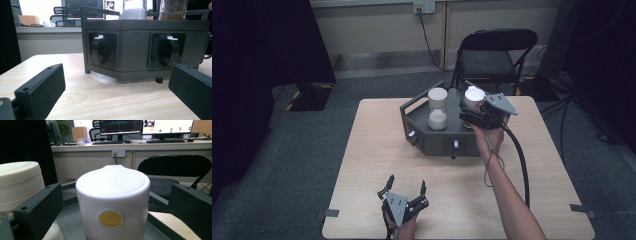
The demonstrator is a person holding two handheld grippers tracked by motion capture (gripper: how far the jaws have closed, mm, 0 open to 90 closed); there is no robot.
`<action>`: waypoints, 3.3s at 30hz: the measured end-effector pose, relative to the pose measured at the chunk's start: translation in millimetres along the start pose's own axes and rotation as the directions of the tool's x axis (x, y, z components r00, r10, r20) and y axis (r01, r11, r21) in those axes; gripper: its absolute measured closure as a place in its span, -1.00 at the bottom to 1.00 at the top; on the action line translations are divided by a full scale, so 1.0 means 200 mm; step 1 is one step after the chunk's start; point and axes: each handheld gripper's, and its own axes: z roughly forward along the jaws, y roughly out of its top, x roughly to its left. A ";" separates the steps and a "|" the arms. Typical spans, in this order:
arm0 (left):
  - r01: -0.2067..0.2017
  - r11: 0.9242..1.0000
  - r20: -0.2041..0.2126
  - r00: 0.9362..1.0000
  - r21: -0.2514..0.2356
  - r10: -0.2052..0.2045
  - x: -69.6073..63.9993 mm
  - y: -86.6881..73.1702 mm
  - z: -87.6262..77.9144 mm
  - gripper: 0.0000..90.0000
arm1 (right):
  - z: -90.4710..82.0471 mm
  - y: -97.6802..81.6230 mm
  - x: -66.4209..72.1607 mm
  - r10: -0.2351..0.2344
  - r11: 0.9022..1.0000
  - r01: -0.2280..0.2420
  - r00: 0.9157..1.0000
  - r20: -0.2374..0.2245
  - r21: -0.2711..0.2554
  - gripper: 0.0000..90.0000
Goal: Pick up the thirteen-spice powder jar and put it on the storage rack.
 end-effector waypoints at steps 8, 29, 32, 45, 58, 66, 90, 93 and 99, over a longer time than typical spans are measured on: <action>0.000 1.000 0.000 1.000 0.000 0.000 0.00 0.00 0.00 -1.00 | -0.06 -0.04 -0.03 0.005 1.000 -0.005 1.000 0.002 -0.023 -1.00; 0.001 1.000 -0.004 1.000 0.000 -0.001 0.00 0.00 0.00 -1.00 | -0.27 -0.14 -0.04 -0.032 0.998 0.034 0.999 0.025 -0.062 -1.00; 0.001 1.000 -0.004 1.000 0.000 -0.001 0.00 0.00 0.00 -1.00 | -0.30 -0.17 -0.05 -0.028 0.997 0.030 0.999 0.025 -0.070 -1.00; 0.001 1.000 -0.004 1.000 0.000 -0.001 0.00 0.00 0.00 -1.00 | -0.46 -0.27 -0.08 -0.008 0.997 0.010 1.000 0.021 -0.078 -1.00; 0.000 1.000 -0.004 1.000 0.000 0.000 0.00 0.00 0.00 -1.00 | -0.64 -0.38 -0.09 -0.030 0.995 0.033 0.999 0.037 -0.090 -1.00; 0.001 1.000 -0.004 1.000 0.000 -0.001 0.00 0.00 0.00 -1.00 | -0.73 -0.48 -0.11 -0.019 0.996 0.024 0.999 0.050 -0.090 -1.00; 0.001 1.000 -0.005 1.000 0.000 -0.001 0.00 0.00 0.00 -1.00 | -0.88 -0.65 -0.11 -0.045 0.996 0.051 0.995 0.085 -0.068 -1.00; 0.001 1.000 -0.005 1.000 0.000 -0.001 0.00 0.00 0.00 -1.00 | -0.89 -0.68 -0.10 -0.047 0.997 0.053 0.995 0.085 -0.063 -1.00; 0.001 1.000 -0.005 1.000 0.000 -0.001 0.00 0.00 0.00 -0.99 | -0.90 -0.72 -0.09 -0.045 0.997 0.050 0.996 0.082 -0.060 -1.00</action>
